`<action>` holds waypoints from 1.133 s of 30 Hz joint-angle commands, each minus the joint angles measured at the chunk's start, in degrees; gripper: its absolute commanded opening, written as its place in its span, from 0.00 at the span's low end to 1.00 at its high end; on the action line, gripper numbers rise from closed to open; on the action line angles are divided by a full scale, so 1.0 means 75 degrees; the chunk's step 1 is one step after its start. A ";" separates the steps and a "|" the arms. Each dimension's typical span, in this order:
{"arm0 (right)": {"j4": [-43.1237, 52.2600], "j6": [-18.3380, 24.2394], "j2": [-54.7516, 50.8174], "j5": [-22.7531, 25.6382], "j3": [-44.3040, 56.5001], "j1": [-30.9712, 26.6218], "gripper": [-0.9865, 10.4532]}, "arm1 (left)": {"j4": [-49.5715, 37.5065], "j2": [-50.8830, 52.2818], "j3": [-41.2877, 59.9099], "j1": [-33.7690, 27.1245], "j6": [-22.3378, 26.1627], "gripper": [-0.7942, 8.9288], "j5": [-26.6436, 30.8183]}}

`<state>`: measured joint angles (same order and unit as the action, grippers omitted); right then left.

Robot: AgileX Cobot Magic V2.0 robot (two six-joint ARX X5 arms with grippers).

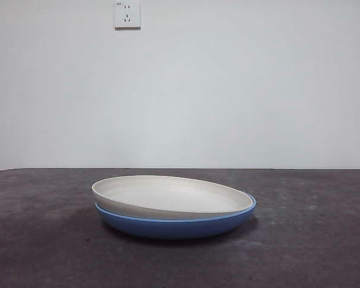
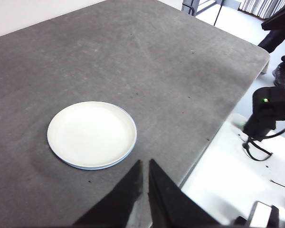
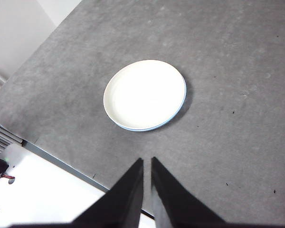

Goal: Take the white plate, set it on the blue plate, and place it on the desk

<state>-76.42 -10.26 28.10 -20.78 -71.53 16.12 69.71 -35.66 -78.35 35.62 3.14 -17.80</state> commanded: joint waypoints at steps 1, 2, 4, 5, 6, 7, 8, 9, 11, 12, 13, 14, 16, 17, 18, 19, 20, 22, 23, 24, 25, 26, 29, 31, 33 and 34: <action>0.0076 0.0085 0.0017 0.0006 -0.0122 0.0038 0.11 | -0.0108 -0.0026 -0.0003 -0.0318 0.0038 0.10 0.0026; 0.0076 0.0085 0.0017 0.0006 -0.0122 0.0038 0.11 | -0.0154 -0.0026 0.0067 -0.0501 0.0044 0.10 0.0026; 0.0076 0.0085 0.0017 0.0006 -0.0122 0.0038 0.11 | -0.0411 0.0026 0.0379 -0.1058 0.0329 0.10 0.0047; 0.0076 0.0085 0.0017 0.0006 -0.0122 0.0038 0.11 | -0.0577 0.0073 0.0586 -0.1341 0.0778 0.10 0.0087; 0.0076 0.0085 0.0017 0.0006 -0.0122 0.0038 0.11 | -0.0903 0.0175 0.0924 -0.1696 0.1562 0.10 0.0224; 0.0076 0.0085 0.0017 0.0006 -0.0122 0.0038 0.11 | -0.1317 0.0315 0.1329 -0.2037 0.2049 0.10 0.0303; 0.0076 0.0085 0.0017 0.0006 -0.0122 0.0038 0.11 | -0.1716 0.0452 0.1702 -0.2296 0.2212 0.10 0.0309; 0.0076 0.0085 0.0017 0.0006 -0.0122 0.0038 0.11 | -0.2250 0.0647 0.2209 -0.2582 0.2235 0.10 0.0306; 0.0076 0.0085 0.0017 0.0006 -0.0122 0.0038 0.11 | -0.2996 0.1046 0.3118 -0.3034 0.2273 0.10 0.0318; 0.0076 0.0085 0.0017 0.0006 -0.0122 0.0038 0.11 | -0.3287 0.1303 0.3593 -0.3249 0.2238 0.10 0.0315; 0.0076 0.0085 0.0017 0.0006 -0.0122 0.0038 0.11 | -0.3567 0.1594 0.4083 -0.3439 0.2212 0.10 0.0315; 0.0076 0.0085 0.0017 0.0006 -0.0122 0.0038 0.11 | -0.3899 0.1853 0.4526 -0.3585 0.2226 0.10 0.0318; 0.0076 0.0085 0.0017 0.0006 -0.0122 0.0038 0.11 | -0.4747 0.2483 0.5552 -0.3885 0.2206 0.10 0.0326; 0.0076 0.0085 0.0017 0.0006 -0.0122 0.0038 0.11 | -0.5065 0.2760 0.5989 -0.3981 0.2028 0.10 0.0326; 0.0076 0.0085 0.0017 0.0006 -0.0122 0.0038 0.11 | -0.5348 0.3057 0.6467 -0.4068 0.1839 0.10 0.0321; 0.0076 0.0085 0.0017 0.0006 -0.0122 0.0038 0.11 | -0.5697 0.3348 0.6956 -0.4141 0.1775 0.10 0.0321; 0.0076 0.0085 0.0017 0.0006 -0.0122 0.0038 0.11 | -0.6009 0.3573 0.7350 -0.4191 0.1585 0.10 0.0332; 0.0073 0.0085 0.0017 0.0006 -0.0122 0.0038 0.11 | -0.6700 0.4022 0.8192 -0.4301 0.0828 0.10 0.0679; 0.0076 0.0085 0.0017 0.0009 -0.0122 0.0038 0.11 | -0.6945 0.4173 0.8501 -0.4334 0.0437 0.10 0.0935; 0.0076 0.0085 0.0017 0.0006 -0.0122 0.0038 0.11 | -0.7137 0.4342 0.8836 -0.4366 -0.0003 0.10 0.1285; 0.0076 0.0085 0.0017 0.0006 -0.0122 0.0038 0.11 | -0.7227 0.4497 0.9101 -0.4377 -0.0393 0.10 0.1562; 0.0076 0.0085 0.0017 0.0006 -0.0122 0.0038 0.11 | -0.7265 0.4605 0.9279 -0.4377 -0.0621 0.10 0.1731; 0.0076 0.0085 0.0017 0.0006 -0.0122 0.0038 0.11 | -0.7300 0.4730 0.9670 -0.4377 -0.0909 0.10 0.2288; 0.0076 0.0085 0.0017 0.0006 -0.0122 0.0038 0.11 | -0.7309 0.4730 0.9844 -0.4374 -0.0976 0.10 0.2675; 0.0076 0.0085 0.0017 0.0006 -0.0122 0.0038 0.11 | -0.7475 0.4733 1.0005 -0.4374 -0.1105 0.10 0.2885; 0.0076 0.0085 0.0017 0.0006 -0.0122 0.0038 0.11 | -0.7530 0.4733 1.0080 -0.4374 -0.1134 0.10 0.2923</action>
<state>-76.42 -10.26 28.10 -20.78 -71.53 16.12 13.93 -0.30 -3.25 2.85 -3.70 3.77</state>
